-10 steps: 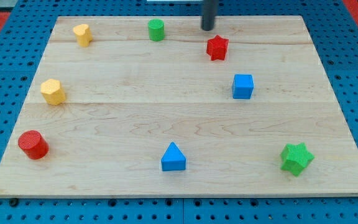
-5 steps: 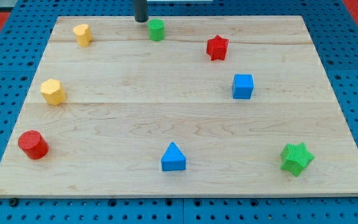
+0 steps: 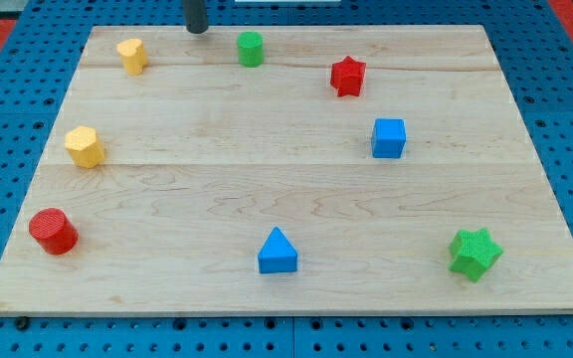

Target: Slightly push the yellow heart towards the green circle

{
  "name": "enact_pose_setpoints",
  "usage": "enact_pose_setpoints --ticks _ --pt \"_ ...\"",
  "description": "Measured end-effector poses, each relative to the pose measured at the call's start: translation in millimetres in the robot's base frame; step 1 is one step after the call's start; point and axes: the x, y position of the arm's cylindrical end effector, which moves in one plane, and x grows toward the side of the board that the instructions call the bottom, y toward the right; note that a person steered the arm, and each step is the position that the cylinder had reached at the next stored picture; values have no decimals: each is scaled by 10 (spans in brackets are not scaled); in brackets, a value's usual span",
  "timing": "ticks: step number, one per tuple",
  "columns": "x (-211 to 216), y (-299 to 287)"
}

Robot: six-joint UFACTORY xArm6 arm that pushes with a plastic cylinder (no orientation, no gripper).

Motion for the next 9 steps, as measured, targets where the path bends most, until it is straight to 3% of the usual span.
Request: enact_pose_setpoints --ticks 2,5,8,9 --pt "259 -1372" --pt "607 -1062" --pt "688 -928" --pt "1614 -1380"
